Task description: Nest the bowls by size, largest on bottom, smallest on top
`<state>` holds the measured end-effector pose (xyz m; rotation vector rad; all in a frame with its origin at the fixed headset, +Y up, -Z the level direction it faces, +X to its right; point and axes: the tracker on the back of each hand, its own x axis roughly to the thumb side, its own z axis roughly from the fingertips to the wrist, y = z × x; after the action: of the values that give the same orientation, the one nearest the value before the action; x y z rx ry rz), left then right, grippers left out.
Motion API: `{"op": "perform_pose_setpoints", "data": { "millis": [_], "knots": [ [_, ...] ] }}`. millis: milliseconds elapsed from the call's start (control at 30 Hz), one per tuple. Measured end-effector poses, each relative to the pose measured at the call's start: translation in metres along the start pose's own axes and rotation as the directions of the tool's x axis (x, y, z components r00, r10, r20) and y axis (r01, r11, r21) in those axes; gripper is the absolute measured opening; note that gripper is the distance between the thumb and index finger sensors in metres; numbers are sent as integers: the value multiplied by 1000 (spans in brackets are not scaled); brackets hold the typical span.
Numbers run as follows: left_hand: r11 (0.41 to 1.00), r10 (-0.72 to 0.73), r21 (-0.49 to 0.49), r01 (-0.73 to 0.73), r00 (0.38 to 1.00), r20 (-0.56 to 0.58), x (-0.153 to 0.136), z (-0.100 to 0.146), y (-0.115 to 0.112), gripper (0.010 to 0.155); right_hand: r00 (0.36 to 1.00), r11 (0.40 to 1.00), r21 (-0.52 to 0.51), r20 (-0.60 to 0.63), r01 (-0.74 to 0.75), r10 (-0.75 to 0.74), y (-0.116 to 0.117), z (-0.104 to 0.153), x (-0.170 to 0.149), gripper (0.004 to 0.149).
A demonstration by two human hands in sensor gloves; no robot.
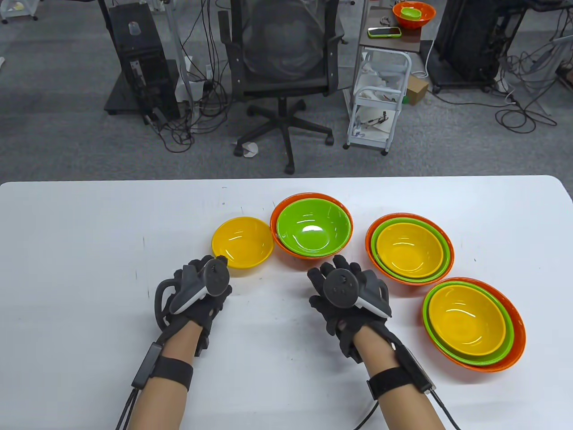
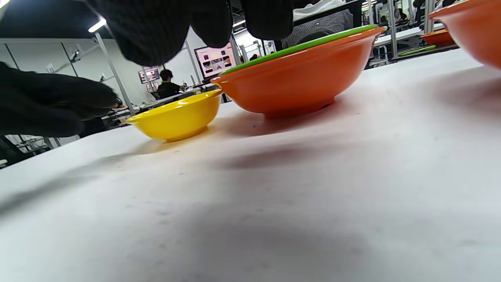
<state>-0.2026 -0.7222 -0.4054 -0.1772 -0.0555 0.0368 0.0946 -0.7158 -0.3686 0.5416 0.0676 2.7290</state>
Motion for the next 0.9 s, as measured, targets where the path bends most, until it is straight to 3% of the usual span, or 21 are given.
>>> {"op": "perform_pose_setpoints", "data": {
  "millis": [233,600,700,767,900],
  "knots": [
    [993,-91,-75,90,996,-8,24,-30,0,75,999,999,-26,13,45,-45,5,18,-1,65],
    [974,-185,-134,182,983,-10,49,-55,-9,75,994,993,-35,5,110,-110,9,19,-11,66],
    [972,-197,-136,194,980,-11,54,-58,-10,69,993,992,-41,6,119,-119,8,18,-11,66],
    [971,-184,-155,181,983,-5,56,-60,-12,56,992,991,-46,8,126,-126,8,17,-11,65],
    [974,-192,-127,190,981,-9,56,-60,-12,51,991,990,-50,14,134,-133,7,17,-12,65]
  ]
}}
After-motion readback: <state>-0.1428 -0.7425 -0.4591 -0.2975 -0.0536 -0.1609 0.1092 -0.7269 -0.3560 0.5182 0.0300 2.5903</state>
